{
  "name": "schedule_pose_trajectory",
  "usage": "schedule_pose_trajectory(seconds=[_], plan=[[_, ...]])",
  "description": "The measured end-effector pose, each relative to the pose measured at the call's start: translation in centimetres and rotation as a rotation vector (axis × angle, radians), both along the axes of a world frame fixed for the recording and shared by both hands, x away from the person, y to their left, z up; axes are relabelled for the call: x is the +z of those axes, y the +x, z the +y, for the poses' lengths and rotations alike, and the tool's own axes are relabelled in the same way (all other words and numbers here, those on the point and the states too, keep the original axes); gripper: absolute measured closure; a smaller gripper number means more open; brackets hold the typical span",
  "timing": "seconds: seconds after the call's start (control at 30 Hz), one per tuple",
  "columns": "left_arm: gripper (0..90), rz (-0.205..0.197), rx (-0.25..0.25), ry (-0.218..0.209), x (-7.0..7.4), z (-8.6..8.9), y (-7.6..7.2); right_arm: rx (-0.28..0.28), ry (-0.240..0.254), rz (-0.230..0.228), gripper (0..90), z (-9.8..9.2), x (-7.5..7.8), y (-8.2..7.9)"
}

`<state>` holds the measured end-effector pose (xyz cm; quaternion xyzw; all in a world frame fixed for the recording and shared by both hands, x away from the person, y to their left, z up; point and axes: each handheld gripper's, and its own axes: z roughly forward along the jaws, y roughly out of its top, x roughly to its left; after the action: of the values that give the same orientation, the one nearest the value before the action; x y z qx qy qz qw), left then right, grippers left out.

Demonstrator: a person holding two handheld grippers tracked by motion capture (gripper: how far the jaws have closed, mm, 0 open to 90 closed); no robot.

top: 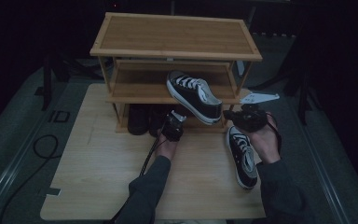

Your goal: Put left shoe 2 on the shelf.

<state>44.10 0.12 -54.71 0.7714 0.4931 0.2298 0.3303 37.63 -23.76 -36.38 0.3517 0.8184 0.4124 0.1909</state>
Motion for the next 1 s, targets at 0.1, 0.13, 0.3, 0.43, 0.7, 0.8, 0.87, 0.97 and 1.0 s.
schedule_pose_trajectory(seconds=[0.1, 0.13, 0.3, 0.43, 0.7, 0.8, 0.87, 0.97, 1.0], plan=[[90.0, -0.007, 0.011, 0.003, 0.0, -0.2, 0.3, 0.023, -0.001, -0.011, 90.0, 0.1, -0.1, -1.2], [90.0, -0.008, 0.012, 0.002, -0.1, -0.3, 0.4, 0.023, -0.001, -0.011, 90.0, 0.1, -0.1, -1.2], [89.6, -0.012, 0.012, 0.011, -0.1, -0.7, 0.8, 0.054, -0.010, -0.016, 90.0, 0.5, -0.2, -2.4], [88.9, -0.008, 0.031, 0.010, -0.2, -0.8, 1.2, 0.065, -0.019, -0.016, 90.0, 0.8, -0.4, -2.6], [87.9, -0.008, 0.039, 0.001, -0.6, -0.9, 1.6, 0.068, -0.016, -0.008, 90.0, 1.0, -0.7, -2.4], [87.8, -0.017, 0.031, 0.005, -0.6, -1.0, 1.6, 0.068, -0.009, -0.006, 90.0, 0.9, -0.6, -2.4], [88.0, -0.020, 0.034, 0.012, -0.6, -1.0, 1.6, 0.067, -0.010, -0.004, 90.0, 1.0, -0.6, -2.4], [88.9, -0.021, 0.035, 0.008, -0.7, -1.1, 1.5, 0.065, -0.009, -0.007, 90.0, 1.1, -0.6, -2.5], [89.3, -0.022, 0.034, 0.006, -0.7, -1.1, 1.5, 0.067, -0.012, -0.008, 90.0, 1.1, -0.6, -2.5]])
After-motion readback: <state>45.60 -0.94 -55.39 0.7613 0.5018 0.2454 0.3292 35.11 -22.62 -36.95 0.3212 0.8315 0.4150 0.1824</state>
